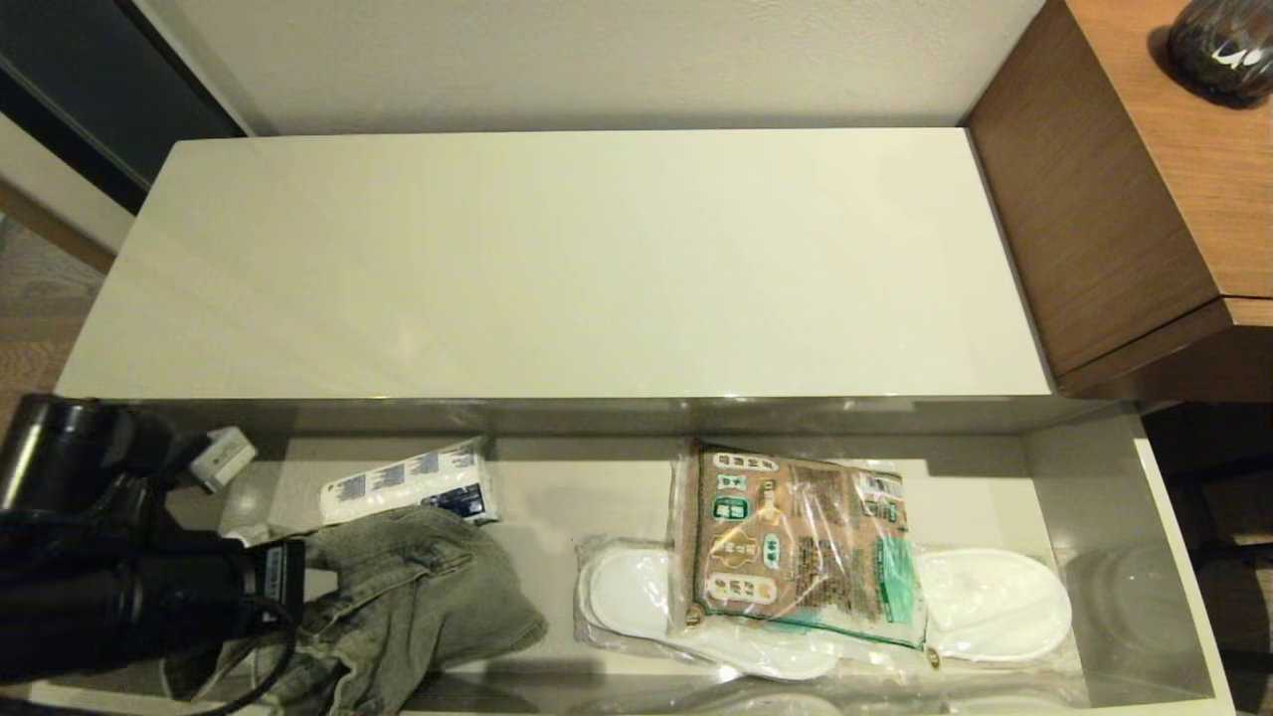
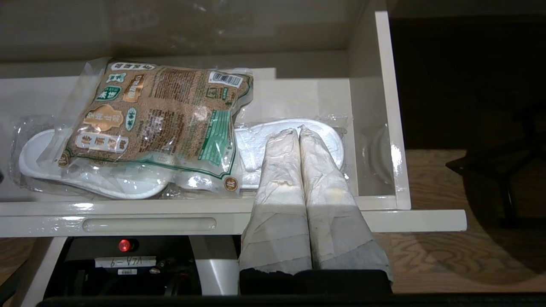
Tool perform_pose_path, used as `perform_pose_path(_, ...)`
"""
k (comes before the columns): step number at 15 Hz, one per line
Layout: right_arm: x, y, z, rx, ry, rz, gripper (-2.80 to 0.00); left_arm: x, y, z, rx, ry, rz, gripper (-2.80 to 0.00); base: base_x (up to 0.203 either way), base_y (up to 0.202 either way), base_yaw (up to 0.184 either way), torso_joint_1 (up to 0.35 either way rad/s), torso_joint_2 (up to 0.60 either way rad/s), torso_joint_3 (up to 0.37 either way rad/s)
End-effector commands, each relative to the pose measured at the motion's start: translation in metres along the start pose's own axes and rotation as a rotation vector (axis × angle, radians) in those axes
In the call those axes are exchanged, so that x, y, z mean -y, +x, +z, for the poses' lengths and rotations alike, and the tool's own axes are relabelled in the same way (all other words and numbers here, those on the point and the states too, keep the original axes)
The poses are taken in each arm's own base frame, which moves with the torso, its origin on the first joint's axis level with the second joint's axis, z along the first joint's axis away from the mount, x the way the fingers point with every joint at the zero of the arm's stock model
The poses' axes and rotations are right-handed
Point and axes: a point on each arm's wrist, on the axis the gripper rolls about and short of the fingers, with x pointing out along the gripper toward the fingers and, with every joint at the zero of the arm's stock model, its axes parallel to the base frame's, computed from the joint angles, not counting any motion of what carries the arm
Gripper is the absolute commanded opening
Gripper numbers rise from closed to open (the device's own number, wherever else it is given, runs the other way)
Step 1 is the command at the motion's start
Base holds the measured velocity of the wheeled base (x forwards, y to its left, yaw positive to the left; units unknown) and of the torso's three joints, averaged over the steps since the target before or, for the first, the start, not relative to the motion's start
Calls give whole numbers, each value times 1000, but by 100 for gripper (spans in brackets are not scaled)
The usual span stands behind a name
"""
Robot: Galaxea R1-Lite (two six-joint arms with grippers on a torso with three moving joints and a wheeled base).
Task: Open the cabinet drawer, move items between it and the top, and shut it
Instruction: Put the shorts in the drawer
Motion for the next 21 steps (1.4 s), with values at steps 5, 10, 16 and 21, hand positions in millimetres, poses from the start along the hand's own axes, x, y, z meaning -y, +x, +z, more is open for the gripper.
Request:
perform_pose_path(5, 0, 0, 0, -3, 0, 1, -280, -2, 61, 4, -55, -45, 18, -280, 0, 0, 0, 0, 0, 0)
perform_pose_path(10, 0, 0, 0, -3, 0, 0, -280, -2, 73, 10, -21, -89, 26, -280, 0, 0, 0, 0, 0, 0)
perform_pose_path(16, 0, 0, 0, -3, 0, 0, -280, 3, 69, 22, 23, -127, 0, 0, 0, 0, 0, 0, 0, 0)
perform_pose_path(21, 0, 0, 0, -3, 0, 1, -280, 11, 9, 17, 110, -100, -44, 0, 0, 0, 0, 0, 0, 0)
